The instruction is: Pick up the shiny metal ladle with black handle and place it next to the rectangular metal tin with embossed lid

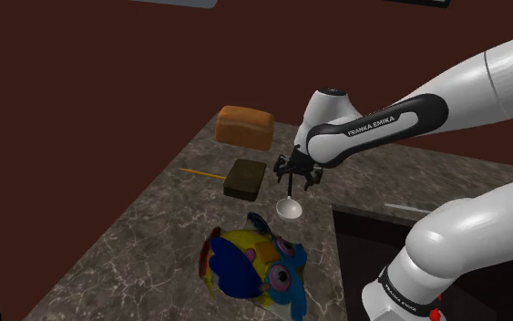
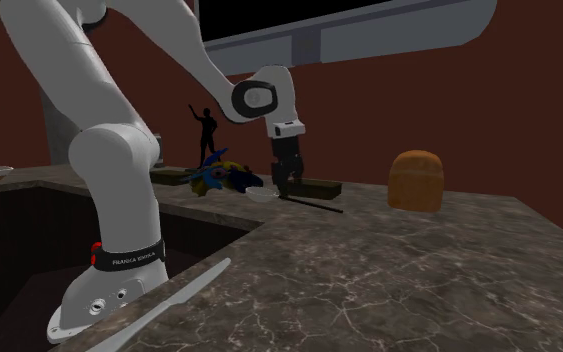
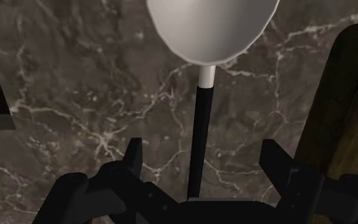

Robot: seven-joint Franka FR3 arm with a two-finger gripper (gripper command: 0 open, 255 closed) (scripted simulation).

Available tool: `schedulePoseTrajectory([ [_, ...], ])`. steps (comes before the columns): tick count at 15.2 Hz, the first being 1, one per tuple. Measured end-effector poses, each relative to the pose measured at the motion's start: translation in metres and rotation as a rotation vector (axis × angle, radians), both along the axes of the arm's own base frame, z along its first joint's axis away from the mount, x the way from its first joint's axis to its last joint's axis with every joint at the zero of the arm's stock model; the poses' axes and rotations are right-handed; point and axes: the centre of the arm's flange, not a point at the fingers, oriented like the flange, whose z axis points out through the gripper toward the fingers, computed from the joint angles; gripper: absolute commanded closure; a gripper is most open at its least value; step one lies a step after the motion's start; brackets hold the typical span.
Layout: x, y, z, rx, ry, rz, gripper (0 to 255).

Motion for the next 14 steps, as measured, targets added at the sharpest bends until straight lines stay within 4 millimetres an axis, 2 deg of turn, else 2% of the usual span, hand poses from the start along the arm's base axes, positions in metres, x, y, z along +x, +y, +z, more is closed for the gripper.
schedulePoseTrajectory([
  [4,0.004,0.0,-0.021,0.0,0.0,-0.003,0],
  [10,0.004,0.0,-0.024,0.0,-0.001,-0.003,0],
  [11,0.004,0.0,-0.024,0.0,-0.001,-0.003,255],
  [14,0.003,-0.002,-0.023,0.0,-0.001,-0.006,255],
])
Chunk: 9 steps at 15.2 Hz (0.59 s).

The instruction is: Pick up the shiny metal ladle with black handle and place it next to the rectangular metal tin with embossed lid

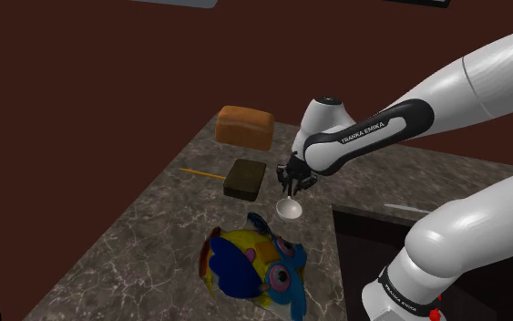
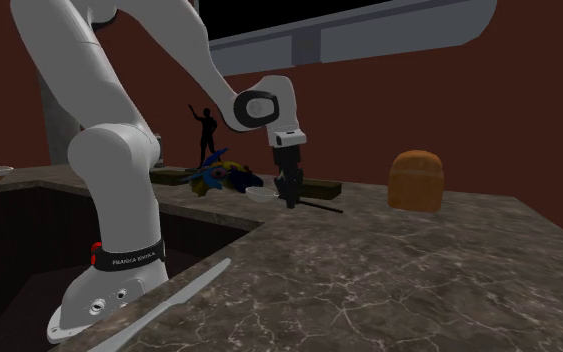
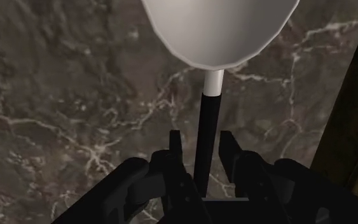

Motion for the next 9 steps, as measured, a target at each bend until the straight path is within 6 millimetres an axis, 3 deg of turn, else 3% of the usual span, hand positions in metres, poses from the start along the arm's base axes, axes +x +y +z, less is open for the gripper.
schedulePoseTrajectory([
  [9,0.0007,0.001,0.0063,0.001,-0.001,0.002,255],
])
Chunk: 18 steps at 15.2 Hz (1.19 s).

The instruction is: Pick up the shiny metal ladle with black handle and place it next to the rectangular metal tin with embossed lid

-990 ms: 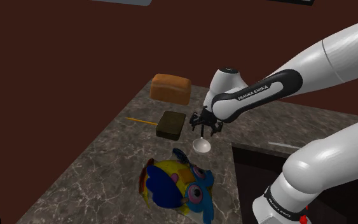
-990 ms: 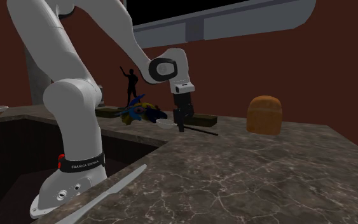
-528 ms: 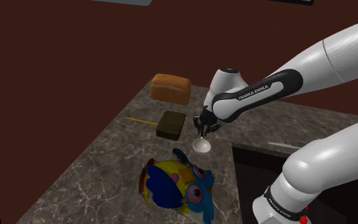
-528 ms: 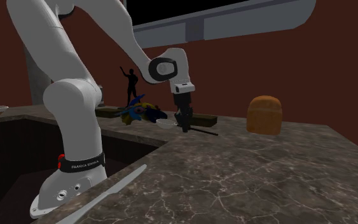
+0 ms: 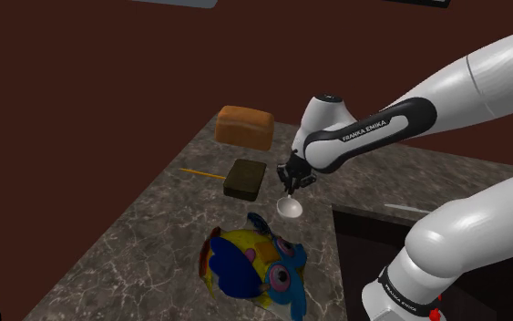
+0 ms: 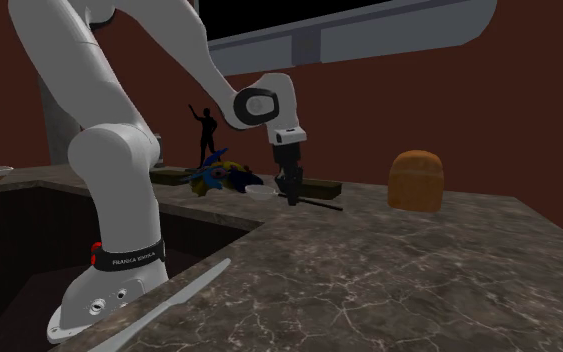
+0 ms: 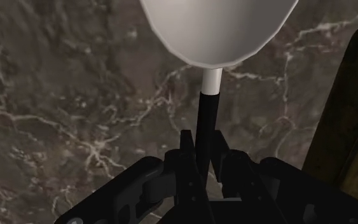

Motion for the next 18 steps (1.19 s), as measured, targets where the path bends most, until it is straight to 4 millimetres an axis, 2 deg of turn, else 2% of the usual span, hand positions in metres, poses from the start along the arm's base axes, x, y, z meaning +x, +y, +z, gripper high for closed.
schedulePoseTrajectory([
  [18,0.001,0.001,0.093,0.0,0.001,0.0,255],
])
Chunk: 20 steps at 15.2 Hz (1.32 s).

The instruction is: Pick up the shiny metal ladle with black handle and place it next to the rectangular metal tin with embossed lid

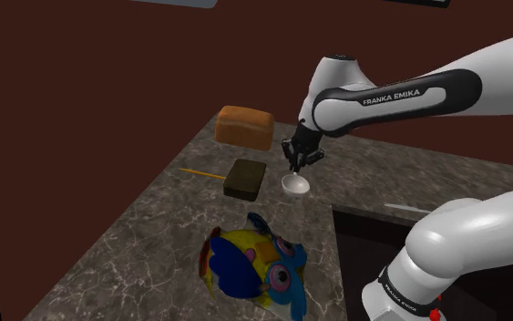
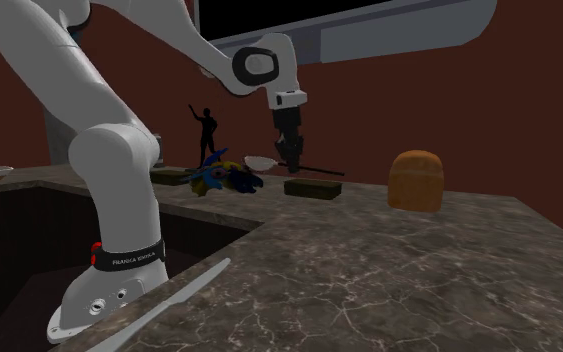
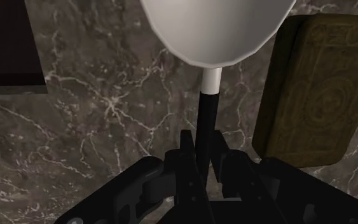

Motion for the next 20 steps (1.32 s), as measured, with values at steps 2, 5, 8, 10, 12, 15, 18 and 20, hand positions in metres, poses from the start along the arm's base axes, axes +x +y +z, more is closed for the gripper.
schedulePoseTrajectory([
  [2,-0.001,0.0,0.011,0.0,0.0,0.0,255],
  [5,-0.011,0.013,0.015,0.0,0.0,0.0,255],
  [8,-0.031,0.043,0.018,0.0,0.0,0.001,255],
  [10,-0.044,0.065,0.019,0.0,0.0,0.002,255],
  [12,-0.06,0.086,0.02,0.0,0.0,0.002,255],
  [15,-0.081,0.118,0.021,0.0,-0.001,0.002,255],
  [18,-0.103,0.153,0.019,0.0,-0.001,0.002,255],
  [20,-0.116,0.176,0.018,0.0,0.0,0.002,255],
])
